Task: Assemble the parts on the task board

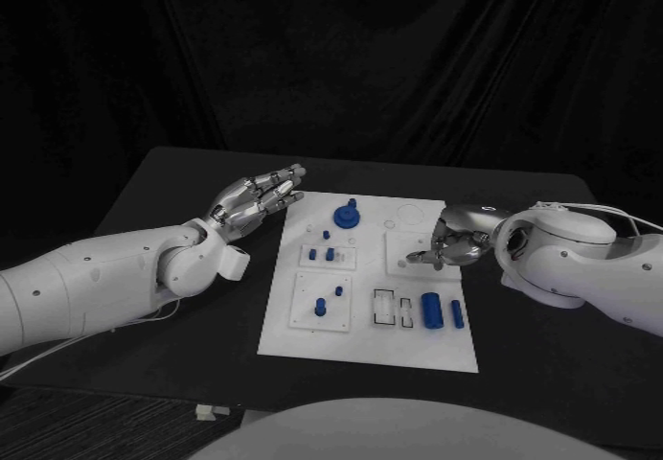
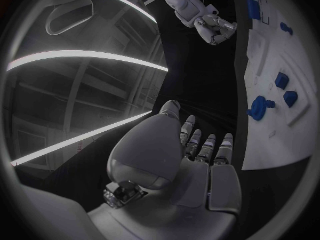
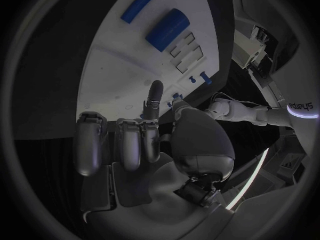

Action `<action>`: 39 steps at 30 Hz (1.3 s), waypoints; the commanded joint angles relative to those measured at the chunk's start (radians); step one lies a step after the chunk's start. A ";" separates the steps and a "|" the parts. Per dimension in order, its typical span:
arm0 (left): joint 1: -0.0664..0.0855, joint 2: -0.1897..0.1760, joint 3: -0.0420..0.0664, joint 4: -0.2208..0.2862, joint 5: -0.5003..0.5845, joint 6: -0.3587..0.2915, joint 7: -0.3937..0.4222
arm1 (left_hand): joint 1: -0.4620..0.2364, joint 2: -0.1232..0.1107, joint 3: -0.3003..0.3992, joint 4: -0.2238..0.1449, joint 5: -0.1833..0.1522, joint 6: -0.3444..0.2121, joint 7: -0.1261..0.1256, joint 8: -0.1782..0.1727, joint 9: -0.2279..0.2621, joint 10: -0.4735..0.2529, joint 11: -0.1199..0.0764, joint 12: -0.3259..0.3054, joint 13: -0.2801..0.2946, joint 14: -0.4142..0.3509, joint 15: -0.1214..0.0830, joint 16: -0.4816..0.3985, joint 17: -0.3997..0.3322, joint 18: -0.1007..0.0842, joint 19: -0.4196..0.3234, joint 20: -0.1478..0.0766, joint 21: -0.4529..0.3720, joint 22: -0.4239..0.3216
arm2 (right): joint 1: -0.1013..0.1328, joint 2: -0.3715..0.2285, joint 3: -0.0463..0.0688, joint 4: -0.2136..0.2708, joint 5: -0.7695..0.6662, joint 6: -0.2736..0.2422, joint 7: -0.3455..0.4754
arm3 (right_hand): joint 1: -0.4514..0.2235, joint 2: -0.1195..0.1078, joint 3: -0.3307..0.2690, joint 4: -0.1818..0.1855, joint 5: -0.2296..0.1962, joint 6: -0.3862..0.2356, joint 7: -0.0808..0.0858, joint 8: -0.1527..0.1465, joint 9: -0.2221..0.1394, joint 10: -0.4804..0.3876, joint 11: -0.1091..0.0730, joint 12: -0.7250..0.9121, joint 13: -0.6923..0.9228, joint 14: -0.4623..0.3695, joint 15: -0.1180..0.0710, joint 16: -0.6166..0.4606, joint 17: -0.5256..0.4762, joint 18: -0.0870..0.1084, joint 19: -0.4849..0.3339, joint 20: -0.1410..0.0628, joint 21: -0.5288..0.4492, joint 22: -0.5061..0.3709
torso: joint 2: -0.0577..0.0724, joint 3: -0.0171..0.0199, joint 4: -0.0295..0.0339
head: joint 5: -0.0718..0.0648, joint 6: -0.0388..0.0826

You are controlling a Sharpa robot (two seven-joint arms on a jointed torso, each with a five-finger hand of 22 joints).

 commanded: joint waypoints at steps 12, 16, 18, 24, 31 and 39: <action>-0.004 -0.001 0.001 -0.001 0.005 0.013 0.074 | 0.007 0.002 0.010 -0.001 0.006 0.015 0.002 0.006 0.002 0.000 0.014 0.000 0.001 -0.005 0.005 0.004 0.001 0.008 0.002 0.002 0.003 -0.003 | -0.019 0.021 0.001 -0.009 -0.023 0.186 -0.147 | -0.050 -0.016 0.003 0.003 -0.023 0.011 -0.008 0.000 0.037 0.105 -0.014 0.002 0.263 0.104 -0.017 0.002 0.263 -0.009 0.049 -0.018 0.012 0.225 | 0.000 -0.0002 0.0000 | -0.005 0.000; -0.005 0.000 0.001 -0.002 0.005 0.014 0.074 | 0.007 0.002 0.010 -0.001 0.006 0.015 0.002 0.006 0.002 0.000 0.014 0.000 0.001 -0.005 0.005 0.004 0.001 0.008 0.002 0.002 0.003 -0.003 | -0.023 0.021 0.001 -0.011 -0.021 0.210 -0.164 | -0.067 -0.019 0.001 0.003 -0.025 0.003 -0.005 -0.012 0.034 0.105 -0.011 0.002 0.263 0.104 -0.016 0.002 0.263 -0.009 0.048 -0.018 0.012 0.225 | -0.001 -0.0004 -0.0001 | -0.006 0.000; -0.006 0.001 0.001 -0.003 0.005 0.015 0.075 | 0.007 0.002 0.011 -0.001 0.006 0.012 0.003 0.006 0.001 0.000 0.014 -0.001 0.001 -0.005 0.005 0.004 0.001 0.008 0.002 0.002 0.003 -0.003 | -0.025 0.021 0.001 -0.011 -0.020 0.217 -0.170 | -0.073 -0.019 0.002 0.003 -0.025 -0.004 -0.002 -0.022 0.031 0.105 -0.009 0.002 0.263 0.104 -0.015 0.002 0.263 -0.009 0.048 -0.017 0.014 0.225 | 0.000 -0.0002 0.0002 | -0.006 0.000; -0.007 0.003 0.001 -0.004 0.005 0.017 0.073 | 0.008 0.003 0.012 -0.001 0.006 0.010 0.003 0.006 0.001 0.000 0.015 -0.001 0.000 -0.005 0.005 0.004 0.001 0.008 0.002 0.002 0.003 -0.003 | -0.037 0.020 0.001 -0.009 -0.013 0.223 -0.180 | -0.076 -0.022 0.006 0.002 -0.025 -0.028 0.009 -0.060 0.015 0.105 0.001 0.002 0.263 0.104 -0.009 0.002 0.263 -0.011 0.051 -0.013 0.025 0.228 | 0.000 0.0000 0.0008 | -0.008 0.000; -0.009 0.002 0.001 -0.005 0.005 0.016 0.070 | 0.008 0.003 0.013 -0.001 0.006 0.009 0.004 0.005 0.001 -0.001 0.016 -0.002 0.000 -0.005 0.005 0.004 0.001 0.008 0.002 0.002 0.003 -0.003 | -0.049 0.020 0.001 -0.010 -0.010 0.227 -0.184 | -0.073 -0.022 0.008 0.001 -0.024 -0.037 0.015 -0.079 0.005 0.105 0.006 0.002 0.263 0.104 -0.005 0.002 0.263 -0.011 0.051 -0.010 0.025 0.228 | 0.000 -0.0003 0.0001 | -0.006 0.000; -0.009 0.001 0.001 0.001 0.005 0.016 0.065 | 0.009 0.006 0.017 0.000 0.006 0.001 0.005 0.004 0.000 -0.002 0.017 -0.004 0.000 -0.006 0.007 0.003 0.001 0.007 0.002 0.003 0.003 -0.003 | -0.054 0.019 0.001 -0.007 0.002 0.210 -0.178 | -0.060 -0.017 0.015 0.000 -0.016 -0.051 0.025 -0.116 -0.012 0.105 0.014 0.002 0.263 0.104 0.003 0.002 0.263 -0.011 0.049 -0.003 0.024 0.227 | 0.000 0.0000 0.0002 | -0.008 0.000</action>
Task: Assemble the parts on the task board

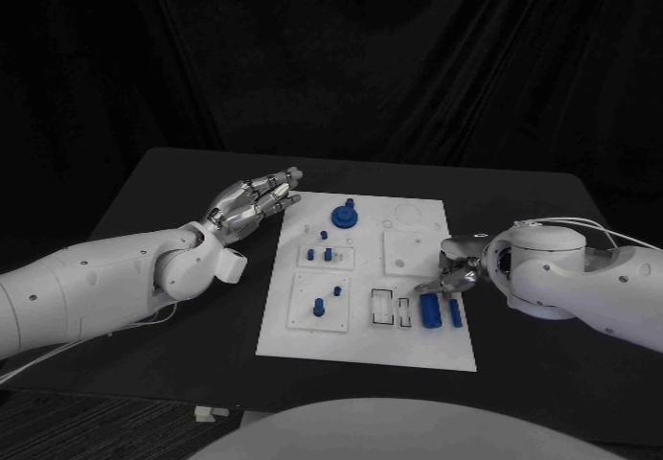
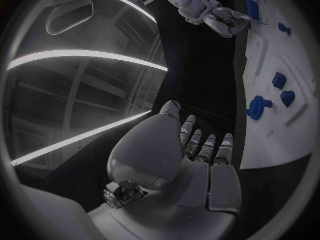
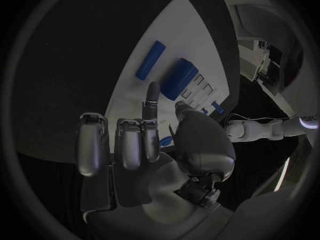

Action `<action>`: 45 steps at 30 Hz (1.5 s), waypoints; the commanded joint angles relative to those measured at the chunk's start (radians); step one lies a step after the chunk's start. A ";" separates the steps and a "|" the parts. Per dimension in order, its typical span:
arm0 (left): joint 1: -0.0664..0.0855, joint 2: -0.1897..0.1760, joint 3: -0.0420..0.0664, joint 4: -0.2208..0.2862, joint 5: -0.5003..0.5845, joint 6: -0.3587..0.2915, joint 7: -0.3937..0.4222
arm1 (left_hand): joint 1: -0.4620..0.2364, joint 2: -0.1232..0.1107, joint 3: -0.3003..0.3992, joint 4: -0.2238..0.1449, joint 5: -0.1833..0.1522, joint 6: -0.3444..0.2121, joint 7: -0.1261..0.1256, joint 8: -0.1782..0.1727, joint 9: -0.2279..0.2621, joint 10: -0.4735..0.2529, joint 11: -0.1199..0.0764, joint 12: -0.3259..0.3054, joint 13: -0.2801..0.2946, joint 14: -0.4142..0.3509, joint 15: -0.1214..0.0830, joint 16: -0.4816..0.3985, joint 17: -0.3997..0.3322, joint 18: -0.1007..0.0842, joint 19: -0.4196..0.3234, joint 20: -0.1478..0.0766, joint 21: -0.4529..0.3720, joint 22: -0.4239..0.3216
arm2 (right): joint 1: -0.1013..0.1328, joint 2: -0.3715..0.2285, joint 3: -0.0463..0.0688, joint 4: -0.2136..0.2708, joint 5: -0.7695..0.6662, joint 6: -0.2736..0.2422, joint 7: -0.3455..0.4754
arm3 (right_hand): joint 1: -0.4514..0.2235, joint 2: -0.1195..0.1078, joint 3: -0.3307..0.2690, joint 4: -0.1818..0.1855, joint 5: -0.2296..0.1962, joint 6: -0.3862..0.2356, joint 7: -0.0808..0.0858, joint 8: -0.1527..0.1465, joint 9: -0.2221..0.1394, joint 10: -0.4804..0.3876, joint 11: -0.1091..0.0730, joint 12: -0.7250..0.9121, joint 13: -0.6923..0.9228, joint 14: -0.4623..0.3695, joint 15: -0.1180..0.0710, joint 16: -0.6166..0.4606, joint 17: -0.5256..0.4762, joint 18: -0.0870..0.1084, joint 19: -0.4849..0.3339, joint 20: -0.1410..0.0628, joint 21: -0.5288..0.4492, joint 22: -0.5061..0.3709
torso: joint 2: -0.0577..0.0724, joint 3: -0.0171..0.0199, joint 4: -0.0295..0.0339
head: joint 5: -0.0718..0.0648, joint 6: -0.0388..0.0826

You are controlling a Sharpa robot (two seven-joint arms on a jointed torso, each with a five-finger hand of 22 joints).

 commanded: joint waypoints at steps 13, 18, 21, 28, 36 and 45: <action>-0.002 -0.006 0.001 0.016 0.005 0.013 0.053 | 0.009 0.007 0.010 0.000 0.006 -0.013 0.006 0.003 -0.002 0.000 0.008 -0.005 0.000 -0.003 0.005 0.003 0.001 0.007 0.002 0.003 0.003 -0.001 | -0.008 0.001 0.000 0.005 0.030 -0.018 -0.014 | 0.006 0.007 0.006 0.000 0.021 -0.007 0.004 -0.019 -0.004 0.105 0.010 0.002 0.263 0.103 0.014 0.003 0.263 -0.007 0.046 0.012 -0.020 0.221 | 0.000 0.0001 0.0002 | -0.001 0.000; -0.002 -0.005 0.001 0.013 0.005 0.014 0.050 | 0.009 0.007 0.010 0.000 0.006 -0.013 0.006 0.003 -0.002 0.000 0.008 -0.005 0.000 -0.003 0.005 0.003 0.001 0.007 0.002 0.003 0.003 -0.001 | -0.010 0.004 0.000 0.004 0.041 -0.020 -0.013 | 0.009 0.006 0.006 -0.001 0.028 -0.001 0.003 -0.017 0.002 0.105 0.009 0.002 0.263 0.103 0.016 0.003 0.263 -0.005 0.041 0.014 -0.028 0.218 | 0.000 0.0002 -0.0001 | -0.002 0.000; -0.002 -0.004 0.001 0.012 0.005 0.015 0.048 | 0.009 0.008 0.011 0.000 0.006 -0.016 0.006 0.002 -0.002 0.000 0.009 -0.005 0.000 -0.003 0.006 0.003 0.001 0.007 0.003 0.003 0.003 0.000 | -0.015 0.008 0.000 0.003 0.053 -0.015 -0.014 | 0.010 -0.005 0.002 0.000 0.035 -0.003 0.003 -0.017 0.010 0.105 0.008 0.002 0.263 0.103 0.018 0.003 0.263 -0.004 0.039 0.017 -0.033 0.216 | 0.000 0.0002 -0.0002 | 0.000 0.000; -0.003 -0.006 0.001 0.011 0.005 0.017 0.042 | 0.010 0.009 0.012 0.000 0.006 -0.017 0.006 0.002 -0.002 -0.001 0.009 -0.005 0.000 -0.003 0.007 0.003 0.001 0.007 0.003 0.003 0.003 0.000 | -0.030 0.015 0.000 0.000 0.063 0.001 -0.020 | 0.034 -0.022 0.002 -0.001 0.154 -0.029 0.007 -0.029 0.051 0.105 0.012 0.002 0.263 0.103 0.023 0.003 0.263 0.002 0.028 0.023 -0.057 0.208 | 0.000 0.0000 0.0002 | 0.001 0.000; -0.003 -0.006 0.001 0.011 0.005 0.019 0.037 | 0.010 0.009 0.013 0.000 0.006 -0.015 0.007 0.002 -0.002 -0.001 0.010 -0.005 0.000 -0.003 0.007 0.004 0.001 0.007 0.003 0.003 0.004 0.000 | -0.041 0.020 0.000 -0.006 0.065 0.028 -0.037 | 0.088 -0.019 0.013 -0.007 0.351 -0.115 0.024 -0.041 0.139 0.105 0.024 0.002 0.263 0.103 0.033 0.003 0.263 0.009 0.016 0.032 -0.093 0.197 | 0.000 0.0003 0.0000 | 0.003 0.000; -0.003 -0.005 0.001 0.008 0.005 0.021 0.031 | 0.011 0.009 0.015 -0.001 0.006 -0.015 0.008 0.002 -0.002 -0.001 0.011 -0.005 0.000 -0.002 0.008 0.004 0.001 0.007 0.003 0.003 0.004 0.000 | -0.045 0.018 0.000 -0.009 0.128 -0.008 -0.038 | 0.155 -0.026 0.070 -0.043 0.661 -0.196 0.017 0.037 0.342 0.105 0.019 0.002 0.263 0.103 0.028 0.003 0.263 0.009 0.022 0.028 -0.093 0.200 | 0.000 0.0001 -0.0002 | 0.005 0.000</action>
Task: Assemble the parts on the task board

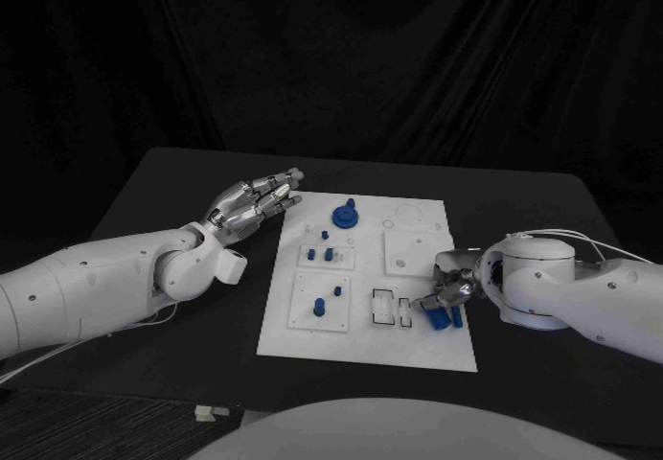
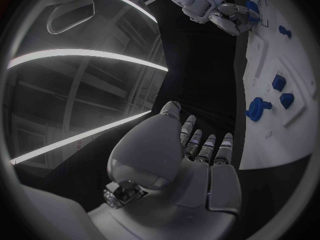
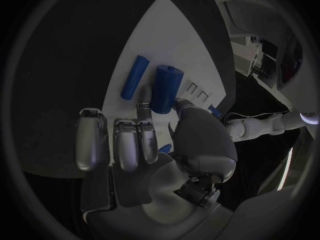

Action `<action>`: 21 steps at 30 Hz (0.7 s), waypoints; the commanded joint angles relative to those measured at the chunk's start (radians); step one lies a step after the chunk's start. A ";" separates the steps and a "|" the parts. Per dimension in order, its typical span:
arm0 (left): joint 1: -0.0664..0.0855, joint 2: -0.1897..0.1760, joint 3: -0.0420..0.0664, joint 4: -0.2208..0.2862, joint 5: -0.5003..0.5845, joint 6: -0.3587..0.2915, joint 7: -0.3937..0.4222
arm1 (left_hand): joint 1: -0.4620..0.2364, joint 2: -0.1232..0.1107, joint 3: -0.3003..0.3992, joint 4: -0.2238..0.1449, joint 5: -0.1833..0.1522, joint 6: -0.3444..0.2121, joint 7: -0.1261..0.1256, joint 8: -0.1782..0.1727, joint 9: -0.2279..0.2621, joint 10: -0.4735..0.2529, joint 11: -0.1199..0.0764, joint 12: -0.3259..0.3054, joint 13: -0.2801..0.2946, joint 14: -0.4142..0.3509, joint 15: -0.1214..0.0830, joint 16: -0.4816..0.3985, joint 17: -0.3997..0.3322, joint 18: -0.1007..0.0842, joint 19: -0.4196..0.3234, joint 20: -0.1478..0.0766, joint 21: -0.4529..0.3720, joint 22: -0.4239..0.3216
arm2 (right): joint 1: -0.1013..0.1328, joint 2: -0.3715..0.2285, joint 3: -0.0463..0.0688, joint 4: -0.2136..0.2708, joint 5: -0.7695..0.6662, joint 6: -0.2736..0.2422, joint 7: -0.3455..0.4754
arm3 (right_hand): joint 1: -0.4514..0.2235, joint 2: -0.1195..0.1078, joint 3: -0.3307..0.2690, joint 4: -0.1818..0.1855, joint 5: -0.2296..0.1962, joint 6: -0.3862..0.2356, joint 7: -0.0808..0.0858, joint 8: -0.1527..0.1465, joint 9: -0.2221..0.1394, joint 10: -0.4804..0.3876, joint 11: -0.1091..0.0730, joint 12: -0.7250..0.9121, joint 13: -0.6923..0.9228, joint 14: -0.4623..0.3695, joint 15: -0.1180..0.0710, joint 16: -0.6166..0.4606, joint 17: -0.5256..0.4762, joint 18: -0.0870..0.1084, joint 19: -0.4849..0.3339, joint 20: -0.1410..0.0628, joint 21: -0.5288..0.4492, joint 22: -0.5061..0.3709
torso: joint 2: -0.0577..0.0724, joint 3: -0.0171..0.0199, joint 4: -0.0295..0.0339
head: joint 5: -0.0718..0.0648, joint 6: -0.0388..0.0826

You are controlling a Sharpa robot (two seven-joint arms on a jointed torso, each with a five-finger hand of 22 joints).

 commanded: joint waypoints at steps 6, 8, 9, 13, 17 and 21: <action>-0.001 0.002 0.001 0.000 0.005 0.015 0.028 | 0.008 0.006 0.007 0.001 0.006 -0.008 0.002 0.002 -0.001 0.000 0.006 -0.004 0.000 0.001 0.005 0.004 0.001 0.006 0.003 0.003 0.004 0.000 | -0.006 -0.010 -0.002 -0.003 0.139 -0.061 -0.014 | 0.040 -0.007 0.076 -0.035 0.214 -0.044 -0.008 0.029 0.101 0.109 -0.012 0.003 0.264 0.104 -0.006 0.003 0.263 0.010 0.017 0.000 -0.010 0.199 | 0.000 -0.0001 0.0000 | 0.004 0.000; -0.001 0.002 0.001 0.000 0.005 0.016 0.028 | 0.008 0.006 0.007 0.001 0.006 -0.008 0.002 0.002 -0.001 0.000 0.006 -0.004 0.000 0.001 0.005 0.004 0.001 0.006 0.003 0.003 0.004 0.000 | -0.006 -0.014 -0.002 -0.001 0.172 -0.086 -0.006 | 0.041 -0.006 0.093 -0.043 0.235 -0.046 -0.010 0.034 0.117 0.109 -0.014 0.003 0.264 0.104 -0.007 0.003 0.263 0.010 0.016 -0.001 -0.011 0.198 | 0.000 0.0001 0.0000 | 0.005 0.000; -0.001 0.002 0.001 0.000 0.005 0.016 0.028 | 0.008 0.006 0.007 0.001 0.006 -0.008 0.002 0.002 -0.001 0.000 0.006 -0.004 0.000 0.001 0.005 0.004 0.001 0.006 0.003 0.003 0.004 0.000 | -0.006 -0.017 -0.002 0.000 0.188 -0.098 -0.002 | 0.044 -0.005 0.106 -0.052 0.246 -0.048 -0.011 0.038 0.129 0.109 -0.015 0.003 0.264 0.104 -0.008 0.003 0.263 0.010 0.016 -0.002 -0.011 0.198 | 0.000 0.0001 0.0000 | 0.006 0.000; -0.002 0.002 0.001 -0.001 0.005 0.016 0.027 | 0.009 0.006 0.009 0.000 0.007 -0.009 0.003 0.002 -0.001 0.000 0.007 -0.004 0.000 0.002 0.006 0.005 0.001 0.006 0.003 0.004 0.004 0.000 | -0.004 -0.031 -0.002 0.012 0.267 -0.153 0.015 | 0.038 -0.004 0.126 -0.061 0.269 -0.050 -0.012 0.043 0.147 0.109 -0.016 0.003 0.264 0.104 -0.010 0.003 0.263 0.011 0.015 -0.003 -0.016 0.197 | 0.000 0.0002 0.0000 | 0.008 0.000; -0.002 0.003 0.001 -0.002 0.005 0.017 0.026 | 0.009 0.006 0.009 0.000 0.007 -0.009 0.003 0.002 -0.001 0.000 0.007 -0.004 0.000 0.002 0.006 0.005 0.001 0.006 0.003 0.004 0.004 0.000 | 0.007 -0.044 -0.002 0.029 0.365 -0.215 0.032 | 0.030 -0.002 0.131 -0.060 0.276 -0.052 -0.011 0.043 0.152 0.109 -0.016 0.003 0.264 0.104 -0.010 0.003 0.263 0.011 0.015 -0.003 -0.017 0.197 | 0.000 0.0000 0.0001 | 0.006 0.000; -0.002 0.005 0.001 -0.003 0.005 0.018 0.026 | 0.009 0.006 0.009 0.000 0.007 -0.009 0.003 0.002 -0.001 0.000 0.007 -0.004 0.000 0.002 0.006 0.005 0.001 0.006 0.003 0.004 0.004 0.000 | 0.019 -0.046 -0.002 0.042 0.466 -0.269 0.046 | 0.014 0.000 0.136 -0.056 0.271 -0.052 -0.010 0.044 0.159 0.109 -0.015 0.003 0.264 0.104 -0.010 0.003 0.263 0.012 0.013 -0.003 -0.021 0.196 | 0.000 0.0001 -0.0004 | 0.004 0.000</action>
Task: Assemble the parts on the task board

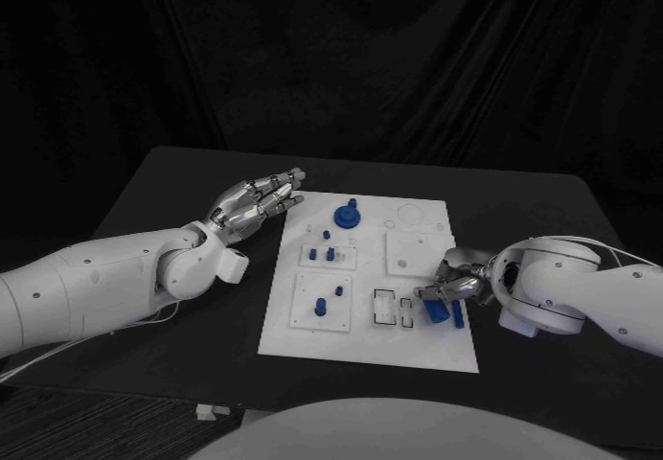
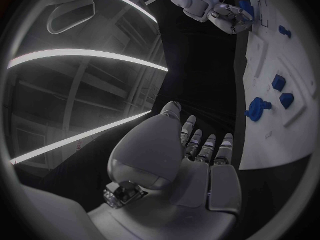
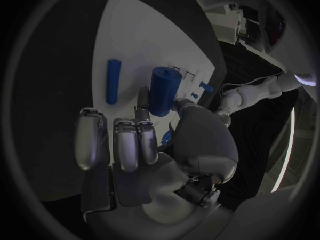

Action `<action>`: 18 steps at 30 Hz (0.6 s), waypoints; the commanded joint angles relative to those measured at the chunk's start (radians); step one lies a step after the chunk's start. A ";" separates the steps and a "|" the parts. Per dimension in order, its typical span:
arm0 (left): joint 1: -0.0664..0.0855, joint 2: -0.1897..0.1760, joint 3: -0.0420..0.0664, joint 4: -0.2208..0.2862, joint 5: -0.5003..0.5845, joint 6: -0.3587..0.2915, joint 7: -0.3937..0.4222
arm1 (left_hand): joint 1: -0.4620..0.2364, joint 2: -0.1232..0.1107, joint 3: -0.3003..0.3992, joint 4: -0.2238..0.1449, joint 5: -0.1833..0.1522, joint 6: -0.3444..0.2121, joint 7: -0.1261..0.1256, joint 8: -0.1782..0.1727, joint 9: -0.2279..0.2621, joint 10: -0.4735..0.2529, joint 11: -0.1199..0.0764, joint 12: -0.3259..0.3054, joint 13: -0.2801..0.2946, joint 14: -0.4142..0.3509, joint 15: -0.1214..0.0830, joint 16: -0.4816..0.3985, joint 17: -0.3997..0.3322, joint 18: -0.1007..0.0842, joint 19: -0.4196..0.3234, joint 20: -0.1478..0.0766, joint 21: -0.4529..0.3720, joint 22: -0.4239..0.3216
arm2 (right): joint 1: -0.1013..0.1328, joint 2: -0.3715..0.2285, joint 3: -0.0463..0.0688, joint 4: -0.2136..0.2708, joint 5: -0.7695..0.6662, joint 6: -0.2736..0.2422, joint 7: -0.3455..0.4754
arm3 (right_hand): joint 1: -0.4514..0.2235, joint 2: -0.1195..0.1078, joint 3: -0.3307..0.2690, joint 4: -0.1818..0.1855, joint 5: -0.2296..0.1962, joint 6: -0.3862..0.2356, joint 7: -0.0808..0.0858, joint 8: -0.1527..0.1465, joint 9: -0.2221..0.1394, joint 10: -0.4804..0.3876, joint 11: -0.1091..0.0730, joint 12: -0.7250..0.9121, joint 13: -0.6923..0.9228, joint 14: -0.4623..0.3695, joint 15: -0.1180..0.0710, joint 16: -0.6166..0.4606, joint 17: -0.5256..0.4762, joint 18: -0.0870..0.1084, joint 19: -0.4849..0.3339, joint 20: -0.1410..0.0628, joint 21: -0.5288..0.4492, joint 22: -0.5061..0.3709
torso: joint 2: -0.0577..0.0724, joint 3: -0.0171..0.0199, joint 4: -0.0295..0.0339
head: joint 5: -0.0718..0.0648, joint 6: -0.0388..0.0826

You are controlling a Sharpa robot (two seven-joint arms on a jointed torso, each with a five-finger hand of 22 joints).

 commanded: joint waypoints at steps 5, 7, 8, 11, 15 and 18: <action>-0.001 0.003 0.001 0.003 0.005 0.016 0.025 | 0.007 0.003 0.006 -0.001 0.004 -0.006 0.000 0.003 -0.001 -0.001 0.007 -0.003 0.000 0.002 0.007 0.006 0.002 0.006 0.004 0.004 0.004 0.001 | 0.011 0.013 0.001 0.023 0.277 -0.169 0.042 | -0.028 0.018 0.099 -0.083 -0.013 -0.015 -0.010 0.005 0.012 0.107 -0.008 0.003 0.263 0.105 -0.005 0.003 0.263 0.016 0.006 -0.004 -0.028 0.190 | -0.001 -0.0002 -0.0004 | 0.000 0.000; -0.001 0.002 0.001 0.003 0.005 0.016 0.025 | 0.008 0.003 0.008 -0.002 0.005 -0.006 0.000 0.003 -0.001 0.000 0.007 -0.003 0.000 0.002 0.008 0.006 0.002 0.006 0.004 0.004 0.004 0.001 | 0.011 0.020 0.001 0.024 0.294 -0.180 0.042 | -0.036 0.019 0.100 -0.083 -0.033 -0.025 -0.007 0.001 0.014 0.107 -0.006 0.003 0.263 0.105 -0.005 0.003 0.263 0.016 0.005 -0.003 -0.030 0.189 | 0.000 -0.0003 0.0001 | -0.002 0.000; -0.001 0.002 0.001 0.003 0.005 0.016 0.025 | 0.008 0.003 0.008 -0.002 0.005 -0.006 0.000 0.003 -0.001 0.000 0.007 -0.003 0.000 0.002 0.008 0.006 0.002 0.006 0.004 0.004 0.004 0.001 | 0.010 0.023 0.001 0.023 0.300 -0.182 0.040 | -0.037 0.019 0.101 -0.083 -0.038 -0.028 -0.007 0.000 0.014 0.107 -0.005 0.003 0.263 0.105 -0.004 0.003 0.263 0.016 0.005 -0.003 -0.030 0.189 | 0.000 -0.0003 0.0004 | -0.002 0.000; -0.002 0.001 0.001 0.004 0.005 0.017 0.024 | 0.008 0.003 0.008 -0.002 0.005 -0.006 0.000 0.003 -0.001 0.000 0.007 -0.003 0.000 0.002 0.008 0.006 0.002 0.006 0.004 0.004 0.004 0.001 | 0.004 0.035 0.001 0.019 0.306 -0.178 0.023 | -0.060 0.024 0.090 -0.074 -0.105 -0.049 0.003 -0.011 0.013 0.107 0.003 0.003 0.263 0.105 0.002 0.003 0.263 0.017 0.004 0.001 -0.034 0.188 | 0.000 -0.0002 -0.0001 | -0.001 0.000; -0.002 0.000 0.001 0.004 0.005 0.017 0.023 | 0.008 0.003 0.008 -0.002 0.005 -0.006 0.000 0.003 -0.001 0.000 0.007 -0.003 0.000 0.002 0.008 0.006 0.002 0.006 0.004 0.004 0.004 0.001 | -0.005 0.051 0.001 0.010 0.283 -0.156 -0.006 | -0.069 0.032 0.067 -0.073 -0.148 -0.069 0.012 -0.022 0.009 0.107 0.011 0.003 0.263 0.105 0.009 0.003 0.263 0.023 -0.008 0.007 -0.064 0.179 | 0.000 -0.0005 0.0009 | -0.002 0.000; -0.002 0.001 0.001 0.004 0.005 0.020 0.021 | 0.008 0.003 0.008 -0.002 0.005 -0.006 0.000 0.003 -0.001 0.000 0.007 -0.003 0.000 0.002 0.008 0.006 0.002 0.006 0.004 0.004 0.004 0.001 | -0.013 0.066 0.001 0.002 0.255 -0.147 -0.024 | -0.072 0.041 0.048 -0.074 -0.198 -0.077 0.017 -0.027 0.007 0.107 0.016 0.003 0.263 0.105 0.013 0.003 0.263 0.027 -0.015 0.012 -0.082 0.173 | 0.000 -0.0003 0.0005 | -0.001 0.000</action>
